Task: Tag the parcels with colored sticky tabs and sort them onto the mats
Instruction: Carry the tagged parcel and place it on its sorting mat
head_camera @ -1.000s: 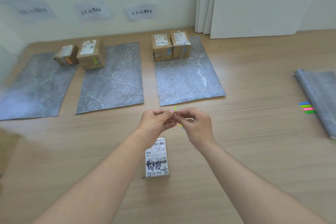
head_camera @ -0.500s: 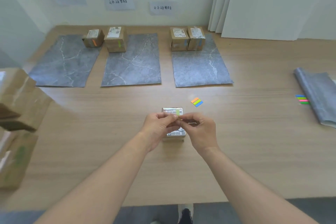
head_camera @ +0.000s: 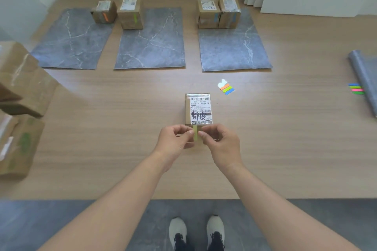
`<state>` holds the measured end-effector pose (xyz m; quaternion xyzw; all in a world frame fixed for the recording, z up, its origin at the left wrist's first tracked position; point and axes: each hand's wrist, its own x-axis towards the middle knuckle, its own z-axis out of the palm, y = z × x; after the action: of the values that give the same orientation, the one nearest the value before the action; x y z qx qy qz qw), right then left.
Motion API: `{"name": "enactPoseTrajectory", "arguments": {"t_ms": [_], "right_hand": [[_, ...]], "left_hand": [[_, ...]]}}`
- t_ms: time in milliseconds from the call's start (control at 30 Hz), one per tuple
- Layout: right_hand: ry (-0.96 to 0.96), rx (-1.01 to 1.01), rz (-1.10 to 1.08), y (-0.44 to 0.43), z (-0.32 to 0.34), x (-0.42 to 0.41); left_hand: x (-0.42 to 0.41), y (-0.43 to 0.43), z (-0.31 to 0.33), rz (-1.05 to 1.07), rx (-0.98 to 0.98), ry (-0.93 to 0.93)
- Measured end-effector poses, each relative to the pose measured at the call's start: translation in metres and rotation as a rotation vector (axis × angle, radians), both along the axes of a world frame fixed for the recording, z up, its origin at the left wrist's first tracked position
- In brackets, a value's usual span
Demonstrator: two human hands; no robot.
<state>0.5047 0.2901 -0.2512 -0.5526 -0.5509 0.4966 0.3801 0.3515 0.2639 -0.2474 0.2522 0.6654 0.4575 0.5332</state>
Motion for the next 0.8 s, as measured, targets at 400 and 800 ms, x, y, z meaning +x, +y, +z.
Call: {"name": "enactPoseTrajectory", "arguments": {"t_ms": [400,800], "right_hand": [[-0.508,0.61,0.187,0.03,-0.043,0.001],[-0.579,0.548,0.286,0.054,-0.067,-0.011]], "left_hand": [[0.007,0.014,-0.05,0.126,-0.074,0.148],[0.02,0.034,-0.075,0.206,-0.116,0.133]]}}
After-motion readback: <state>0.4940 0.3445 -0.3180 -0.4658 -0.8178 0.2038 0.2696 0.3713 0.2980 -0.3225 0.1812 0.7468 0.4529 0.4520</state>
